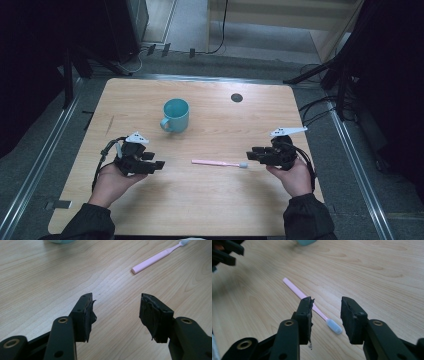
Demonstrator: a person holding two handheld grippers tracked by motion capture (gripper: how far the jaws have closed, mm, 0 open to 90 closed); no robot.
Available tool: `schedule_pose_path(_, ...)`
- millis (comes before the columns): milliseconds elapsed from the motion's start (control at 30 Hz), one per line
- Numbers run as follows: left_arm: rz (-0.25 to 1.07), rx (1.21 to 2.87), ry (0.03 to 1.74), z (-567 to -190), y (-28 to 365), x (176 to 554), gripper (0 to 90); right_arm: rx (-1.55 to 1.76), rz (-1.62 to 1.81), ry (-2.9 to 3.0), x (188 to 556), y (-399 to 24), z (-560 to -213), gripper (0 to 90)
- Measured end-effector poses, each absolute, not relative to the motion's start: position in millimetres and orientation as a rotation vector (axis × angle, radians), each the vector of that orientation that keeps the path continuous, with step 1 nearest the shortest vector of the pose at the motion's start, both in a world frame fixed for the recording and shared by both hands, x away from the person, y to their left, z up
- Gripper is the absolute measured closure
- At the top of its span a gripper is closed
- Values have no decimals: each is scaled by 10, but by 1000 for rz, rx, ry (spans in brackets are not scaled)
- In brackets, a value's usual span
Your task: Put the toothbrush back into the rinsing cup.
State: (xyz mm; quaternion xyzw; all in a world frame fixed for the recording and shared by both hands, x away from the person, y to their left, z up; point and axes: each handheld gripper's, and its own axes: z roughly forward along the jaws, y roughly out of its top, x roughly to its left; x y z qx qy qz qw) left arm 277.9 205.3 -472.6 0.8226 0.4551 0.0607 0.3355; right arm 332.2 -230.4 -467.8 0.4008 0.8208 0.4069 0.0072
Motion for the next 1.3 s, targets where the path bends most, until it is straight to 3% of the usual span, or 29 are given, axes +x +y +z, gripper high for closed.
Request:
schedule_pose_path(667,192,2116,1194,-4741,2122,2779,385,1258,1145,2632,3321,-2232,-4743,516)
schedule_pose_path(800,192,2116,1184,-4717,2124,2793,380,1277,1142,2646,3307,-2229,-4731,599)
schedule_pose_path(867,197,2112,1188,-4719,2132,2793,379,1268,1120,2674,3272,-2196,-4733,712)
schedule_pose_path(1067,205,2114,1191,-4725,2138,2787,372,1219,1056,2744,3212,-2083,-4764,893)
schedule_pose_path(1300,208,2117,1181,-4736,2134,2796,367,1210,964,2796,3280,-1959,-4904,900)
